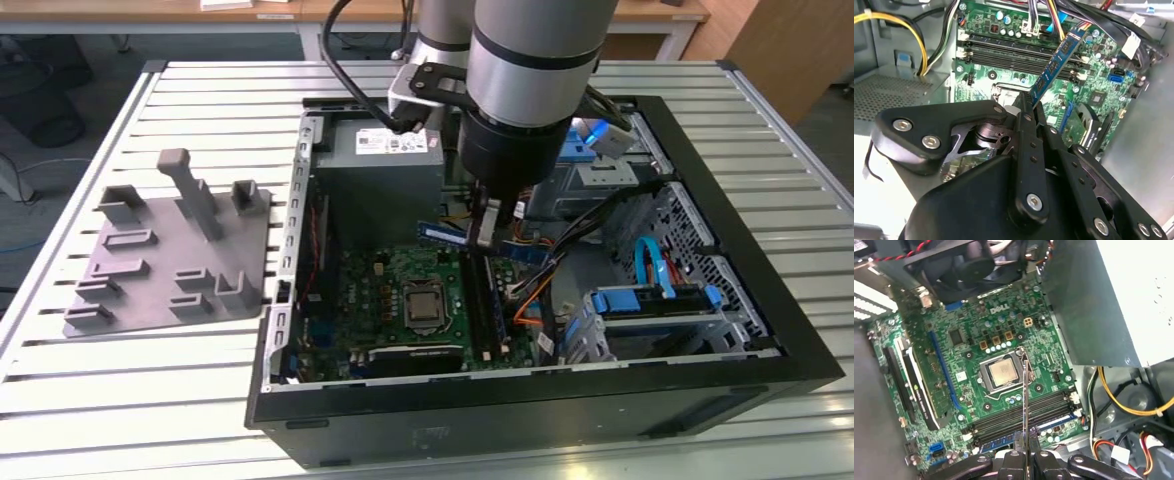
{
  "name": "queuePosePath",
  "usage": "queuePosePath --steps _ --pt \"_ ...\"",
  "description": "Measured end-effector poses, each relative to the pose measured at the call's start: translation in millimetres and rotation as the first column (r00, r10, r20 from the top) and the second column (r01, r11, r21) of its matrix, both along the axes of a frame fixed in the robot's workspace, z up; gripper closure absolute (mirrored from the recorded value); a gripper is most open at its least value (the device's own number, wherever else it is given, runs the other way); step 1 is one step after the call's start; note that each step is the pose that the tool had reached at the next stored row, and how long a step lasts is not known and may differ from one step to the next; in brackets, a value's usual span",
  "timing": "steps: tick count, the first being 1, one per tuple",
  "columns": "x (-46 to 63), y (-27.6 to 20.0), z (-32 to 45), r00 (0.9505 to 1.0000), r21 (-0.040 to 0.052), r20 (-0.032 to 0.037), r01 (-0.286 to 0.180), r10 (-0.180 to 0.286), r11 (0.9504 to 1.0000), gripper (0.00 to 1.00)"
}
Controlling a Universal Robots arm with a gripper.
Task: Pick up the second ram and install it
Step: 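Insert the second ram into the second slot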
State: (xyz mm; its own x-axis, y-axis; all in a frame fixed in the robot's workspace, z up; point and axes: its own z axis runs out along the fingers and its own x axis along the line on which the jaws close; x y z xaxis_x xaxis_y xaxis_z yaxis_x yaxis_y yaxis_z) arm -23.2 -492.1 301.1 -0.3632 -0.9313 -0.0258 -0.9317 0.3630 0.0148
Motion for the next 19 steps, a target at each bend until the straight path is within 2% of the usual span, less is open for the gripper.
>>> queuePosePath --steps 8,14,19 --pt "0.0 0.0 -0.5 0.996 0.0 0.0 0.089 -0.089 0.996 0.86" --pt "0.0 0.0 -0.9 0.9886 0.0 0.0 0.15 -0.15 0.9886 0.86" --pt "0.0 0.0 -1.3 0.98 0.0 0.0 0.199 -0.199 0.98 0.86"
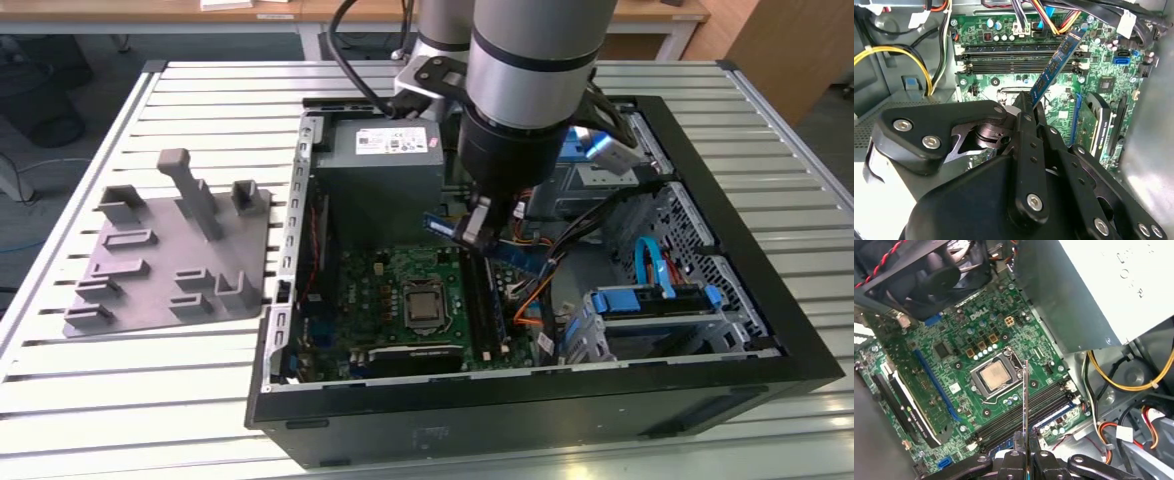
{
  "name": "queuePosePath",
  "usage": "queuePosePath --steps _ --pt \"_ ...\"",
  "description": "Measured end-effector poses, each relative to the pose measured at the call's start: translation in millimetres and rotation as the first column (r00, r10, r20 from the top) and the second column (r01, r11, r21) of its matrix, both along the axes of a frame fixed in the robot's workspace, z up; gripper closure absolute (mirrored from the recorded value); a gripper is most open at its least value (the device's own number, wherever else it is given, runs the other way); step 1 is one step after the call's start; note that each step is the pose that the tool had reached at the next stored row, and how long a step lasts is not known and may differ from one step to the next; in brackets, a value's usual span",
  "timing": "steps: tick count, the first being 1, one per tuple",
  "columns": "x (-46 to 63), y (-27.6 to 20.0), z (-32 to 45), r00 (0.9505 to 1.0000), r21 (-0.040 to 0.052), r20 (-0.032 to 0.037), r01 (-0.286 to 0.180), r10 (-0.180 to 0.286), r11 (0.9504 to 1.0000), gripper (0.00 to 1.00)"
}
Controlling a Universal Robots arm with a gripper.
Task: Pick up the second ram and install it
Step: 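Insert the second ram into the second slot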
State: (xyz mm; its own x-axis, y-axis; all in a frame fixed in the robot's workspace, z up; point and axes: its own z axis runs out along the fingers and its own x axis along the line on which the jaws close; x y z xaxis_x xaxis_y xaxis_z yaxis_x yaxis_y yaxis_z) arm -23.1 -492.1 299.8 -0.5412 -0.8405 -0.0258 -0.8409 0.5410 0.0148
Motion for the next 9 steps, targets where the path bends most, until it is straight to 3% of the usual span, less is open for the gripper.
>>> queuePosePath --steps 9 --pt "0.0 0.0 -0.9 0.9961 0.0 0.0 0.088 -0.088 0.9961 0.86"
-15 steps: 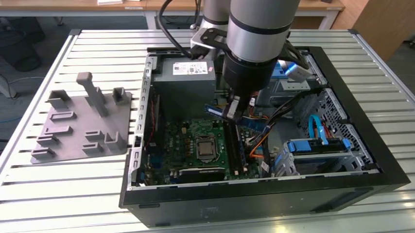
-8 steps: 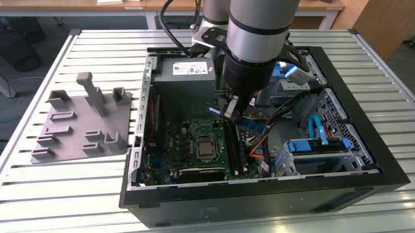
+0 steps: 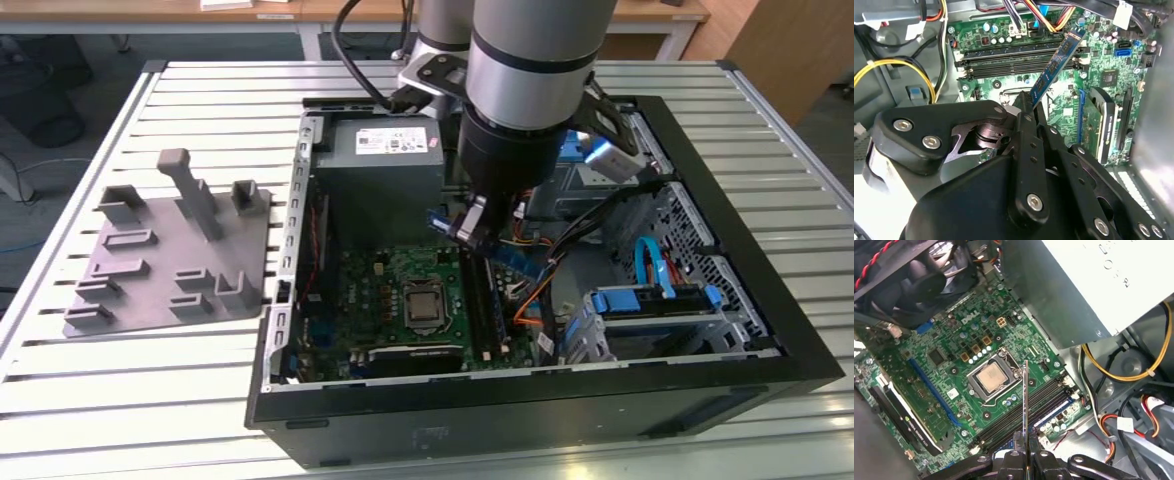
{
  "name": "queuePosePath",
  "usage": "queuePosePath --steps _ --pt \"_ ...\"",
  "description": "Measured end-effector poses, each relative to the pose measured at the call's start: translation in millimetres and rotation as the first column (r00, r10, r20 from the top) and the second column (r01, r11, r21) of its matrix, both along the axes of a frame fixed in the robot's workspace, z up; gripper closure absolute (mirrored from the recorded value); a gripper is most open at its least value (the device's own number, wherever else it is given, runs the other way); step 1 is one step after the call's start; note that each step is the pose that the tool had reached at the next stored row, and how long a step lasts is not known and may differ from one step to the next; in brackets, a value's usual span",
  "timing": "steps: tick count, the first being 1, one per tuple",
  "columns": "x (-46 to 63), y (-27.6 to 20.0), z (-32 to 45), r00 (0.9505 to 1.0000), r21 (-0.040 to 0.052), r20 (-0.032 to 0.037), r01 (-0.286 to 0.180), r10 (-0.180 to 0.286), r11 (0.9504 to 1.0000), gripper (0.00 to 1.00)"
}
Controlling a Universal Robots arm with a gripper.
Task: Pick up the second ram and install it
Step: 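Insert the second ram into the second slot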
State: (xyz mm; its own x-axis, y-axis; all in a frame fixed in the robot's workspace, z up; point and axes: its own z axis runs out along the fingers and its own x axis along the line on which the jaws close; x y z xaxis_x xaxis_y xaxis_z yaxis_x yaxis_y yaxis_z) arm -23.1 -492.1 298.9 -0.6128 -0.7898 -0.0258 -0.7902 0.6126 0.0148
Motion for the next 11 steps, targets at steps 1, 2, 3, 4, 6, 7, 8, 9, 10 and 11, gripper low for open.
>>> queuePosePath --steps 1,2,3,4,6,7,8,9,10,11 --pt "0.0 0.0 -0.1 1.0 0.0 0.0 0.01 -0.01 1.0 0.86" --pt "0.0 0.0 -0.2 0.9998 0.0 0.0 0.019 -0.019 0.9998 0.86" --pt "0.0 0.0 -0.2 0.9996 -0.0001 0.0 0.029 -0.029 0.9996 0.86" --pt "0.0 0.0 -0.3 0.9993 0.0 0.0 0.038 -0.038 0.9993 0.86" --pt "0.0 0.0 -0.4 0.9985 0.0 0.0 0.055 -0.055 0.9985 0.86" --pt "0.0 0.0 -0.5 0.9981 0.0 0.0 0.062 -0.062 0.9981 0.86" --pt "0.0 0.0 -0.5 0.9976 -0.0001 0.0 0.07 -0.07 0.9976 0.86" --pt "0.0 0.0 -0.6 0.997 -0.0001 0.0 0.077 -0.077 0.997 0.86" --pt "0.0 0.0 -0.7 0.9964 0.0 0.0 0.084 -0.084 0.9964 0.86" --pt "0.0 0.0 -0.7 0.9959 -0.0001 0.0 0.091 -0.091 0.9959 0.86"
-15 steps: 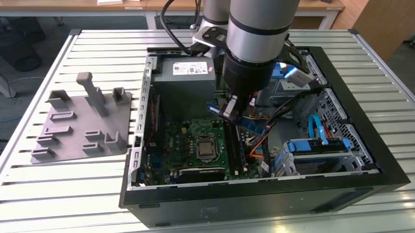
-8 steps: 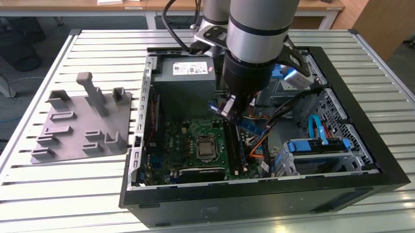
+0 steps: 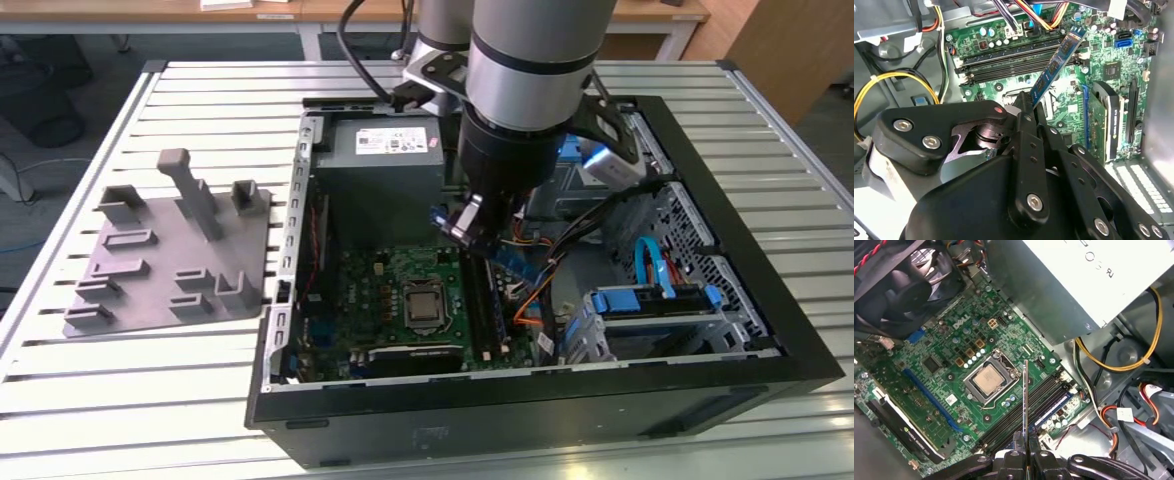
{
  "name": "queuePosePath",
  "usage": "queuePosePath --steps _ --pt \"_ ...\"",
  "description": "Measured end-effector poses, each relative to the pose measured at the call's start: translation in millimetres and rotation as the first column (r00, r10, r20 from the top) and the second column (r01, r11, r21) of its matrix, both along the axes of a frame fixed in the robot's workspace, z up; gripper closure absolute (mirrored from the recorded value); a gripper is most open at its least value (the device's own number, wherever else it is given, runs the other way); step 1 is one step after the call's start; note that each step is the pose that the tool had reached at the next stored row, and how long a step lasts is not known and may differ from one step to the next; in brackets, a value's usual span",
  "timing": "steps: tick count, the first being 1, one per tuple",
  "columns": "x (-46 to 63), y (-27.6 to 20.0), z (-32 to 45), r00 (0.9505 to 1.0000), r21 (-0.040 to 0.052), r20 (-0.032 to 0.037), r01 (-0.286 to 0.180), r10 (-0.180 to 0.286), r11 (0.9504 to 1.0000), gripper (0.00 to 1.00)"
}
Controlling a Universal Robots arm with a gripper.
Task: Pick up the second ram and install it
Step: 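Insert the second ram into the second slot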
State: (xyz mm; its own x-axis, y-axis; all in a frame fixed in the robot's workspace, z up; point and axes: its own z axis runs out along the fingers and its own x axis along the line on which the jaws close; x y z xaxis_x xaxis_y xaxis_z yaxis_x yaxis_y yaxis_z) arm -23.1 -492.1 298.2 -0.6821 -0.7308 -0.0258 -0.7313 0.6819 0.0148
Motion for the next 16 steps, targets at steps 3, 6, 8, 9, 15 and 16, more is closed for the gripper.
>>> queuePosePath --steps 3,6,8,9,15,16 --pt "0.0 0.0 -0.2 0.9998 0.0 0.0 0.02 -0.02 0.9998 0.86" --pt "0.0 0.0 -0.4 0.9993 0.0 0.0 0.038 -0.038 0.9993 0.86" --pt "0.0 0.0 -0.6 0.9987 0.0 0.0 0.051 -0.051 0.9987 0.86" --pt "0.0 0.0 -0.6 0.9984 0.0 0.0 0.057 -0.057 0.9984 0.86" --pt "0.0 0.0 -1.2 0.9956 0.0 0.0 0.094 -0.094 0.9956 0.86" --pt "0.0 0.0 -1.2 0.9948 0.0 0.0 0.102 -0.102 0.9948 0.86"
